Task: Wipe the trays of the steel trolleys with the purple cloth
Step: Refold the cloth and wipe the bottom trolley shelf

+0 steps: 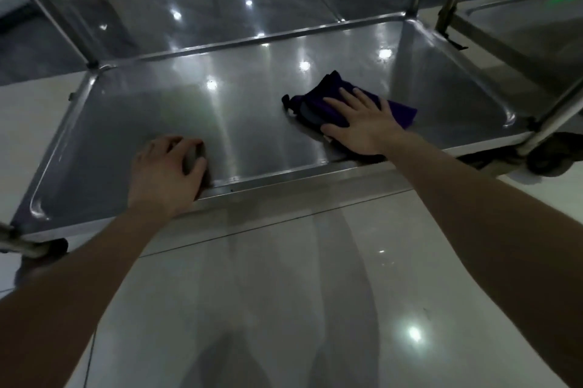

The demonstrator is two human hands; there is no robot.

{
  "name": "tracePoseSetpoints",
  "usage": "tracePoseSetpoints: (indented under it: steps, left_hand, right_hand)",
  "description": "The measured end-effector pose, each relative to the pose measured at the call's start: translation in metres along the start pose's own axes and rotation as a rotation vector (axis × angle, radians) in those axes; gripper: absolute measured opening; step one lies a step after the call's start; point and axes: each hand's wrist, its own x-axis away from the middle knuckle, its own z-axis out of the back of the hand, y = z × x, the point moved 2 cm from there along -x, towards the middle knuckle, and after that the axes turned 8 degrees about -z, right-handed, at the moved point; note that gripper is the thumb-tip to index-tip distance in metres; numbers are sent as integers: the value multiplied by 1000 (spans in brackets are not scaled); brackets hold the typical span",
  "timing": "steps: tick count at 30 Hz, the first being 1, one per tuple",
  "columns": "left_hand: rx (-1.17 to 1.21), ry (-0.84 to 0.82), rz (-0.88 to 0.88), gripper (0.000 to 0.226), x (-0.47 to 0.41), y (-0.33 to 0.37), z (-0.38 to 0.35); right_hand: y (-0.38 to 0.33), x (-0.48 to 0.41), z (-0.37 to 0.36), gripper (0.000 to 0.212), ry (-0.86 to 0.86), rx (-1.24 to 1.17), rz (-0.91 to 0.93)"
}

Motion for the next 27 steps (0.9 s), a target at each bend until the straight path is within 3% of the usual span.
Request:
tracePoseSetpoints:
  steps: [8, 13, 19, 23, 27]
  left_hand:
    - [-59, 88, -21, 48, -1, -4, -13]
    - [-73, 82, -24, 52, -2, -2, -13]
    - [-84, 100, -47, 42, -3, -1, -12]
    - [-91, 155, -44, 36, -5, -3, -15]
    - [-108, 188, -44, 35, -4, -3, -20]
  right_hand:
    - [-53, -119, 9, 91, 53, 24, -125]
    - [-118, -147, 8, 85, 27, 38, 16]
    - [-153, -101, 2, 75, -50, 26, 193]
    - [-133, -31, -8, 70, -76, 19, 320]
    - [-99, 41, -16, 68, -42, 5, 270]
